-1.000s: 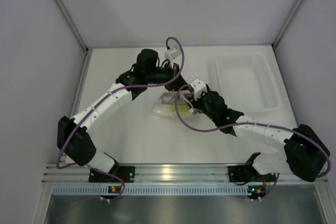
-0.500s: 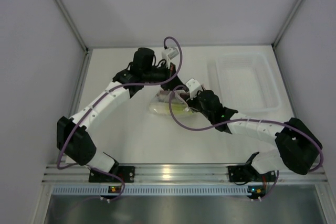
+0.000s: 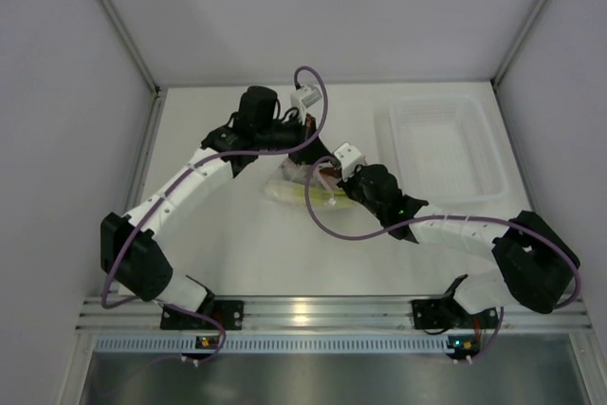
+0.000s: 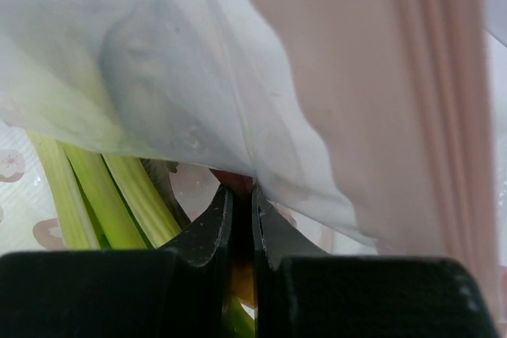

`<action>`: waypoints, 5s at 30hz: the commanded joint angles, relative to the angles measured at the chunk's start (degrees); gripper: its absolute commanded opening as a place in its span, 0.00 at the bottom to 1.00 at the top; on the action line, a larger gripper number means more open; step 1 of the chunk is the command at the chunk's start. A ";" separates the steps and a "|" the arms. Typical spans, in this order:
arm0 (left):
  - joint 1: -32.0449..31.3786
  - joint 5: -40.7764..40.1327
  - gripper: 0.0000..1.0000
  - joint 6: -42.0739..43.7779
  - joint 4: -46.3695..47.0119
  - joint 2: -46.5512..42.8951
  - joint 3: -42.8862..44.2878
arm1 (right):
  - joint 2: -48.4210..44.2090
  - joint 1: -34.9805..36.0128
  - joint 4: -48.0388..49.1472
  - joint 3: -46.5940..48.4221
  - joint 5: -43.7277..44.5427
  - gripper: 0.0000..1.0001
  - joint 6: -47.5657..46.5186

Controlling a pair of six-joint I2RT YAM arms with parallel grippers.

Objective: Open the zip-top bag and remove the fake food

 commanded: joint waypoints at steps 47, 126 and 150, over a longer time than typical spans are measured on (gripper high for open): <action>0.65 -22.97 0.00 -7.95 18.49 -4.41 -13.79 | -22.83 4.15 -26.69 5.77 2.73 0.00 3.51; 5.32 -13.49 0.00 -17.71 16.21 -9.43 -8.96 | -19.59 -27.18 -22.05 11.30 -32.94 0.54 27.34; 4.43 -2.67 0.00 -20.52 22.10 -7.85 -11.06 | -6.23 0.01 -15.80 6.39 -20.11 0.58 12.83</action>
